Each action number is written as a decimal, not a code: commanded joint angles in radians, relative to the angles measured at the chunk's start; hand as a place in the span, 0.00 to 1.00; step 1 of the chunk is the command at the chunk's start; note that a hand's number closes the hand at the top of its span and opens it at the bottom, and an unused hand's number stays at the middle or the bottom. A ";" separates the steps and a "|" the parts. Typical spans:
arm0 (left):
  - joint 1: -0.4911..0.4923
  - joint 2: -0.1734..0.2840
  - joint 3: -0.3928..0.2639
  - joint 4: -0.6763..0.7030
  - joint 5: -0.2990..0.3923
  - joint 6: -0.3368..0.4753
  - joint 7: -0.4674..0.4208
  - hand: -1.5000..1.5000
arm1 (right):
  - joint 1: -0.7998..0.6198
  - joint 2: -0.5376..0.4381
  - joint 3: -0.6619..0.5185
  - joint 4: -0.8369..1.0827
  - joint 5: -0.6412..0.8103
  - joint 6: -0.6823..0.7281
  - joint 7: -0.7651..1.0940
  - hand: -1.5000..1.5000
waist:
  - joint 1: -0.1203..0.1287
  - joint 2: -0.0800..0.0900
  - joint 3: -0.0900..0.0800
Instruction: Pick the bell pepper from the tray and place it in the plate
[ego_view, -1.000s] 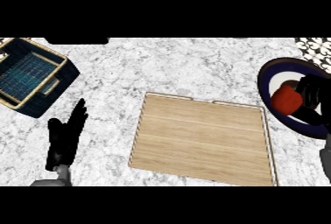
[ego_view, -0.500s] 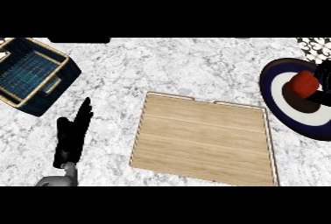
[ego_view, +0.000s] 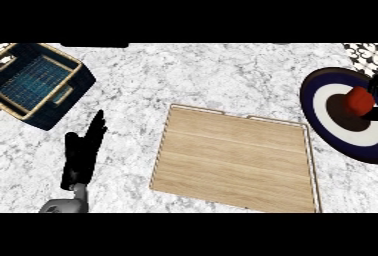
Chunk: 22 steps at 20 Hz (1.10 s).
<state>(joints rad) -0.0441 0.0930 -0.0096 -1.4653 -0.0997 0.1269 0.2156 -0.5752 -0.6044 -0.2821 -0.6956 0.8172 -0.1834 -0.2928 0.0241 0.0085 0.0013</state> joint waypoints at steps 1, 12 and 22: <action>-0.018 -0.001 0.014 0.024 0.019 -0.012 -0.013 0.50 | -0.033 -0.033 0.030 0.160 0.034 0.100 -0.012 1.00 | 0.005 0.003 0.000; -0.049 0.027 0.043 0.022 0.030 -0.027 0.032 0.50 | -0.099 -0.054 -0.096 0.326 -0.118 0.171 -0.445 0.00 | -0.014 0.000 0.002; 0.043 -0.013 0.000 -0.018 0.001 -0.004 -0.014 0.50 | -0.112 -0.169 -0.314 0.431 -0.383 0.540 -0.578 0.00 | -0.003 0.000 0.002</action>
<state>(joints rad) -0.0357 0.0892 0.0004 -1.4692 -0.1016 0.1291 0.2179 -0.7067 -0.7196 -0.5504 -0.3121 0.4912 0.2431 -0.8077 0.0142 0.0059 0.0028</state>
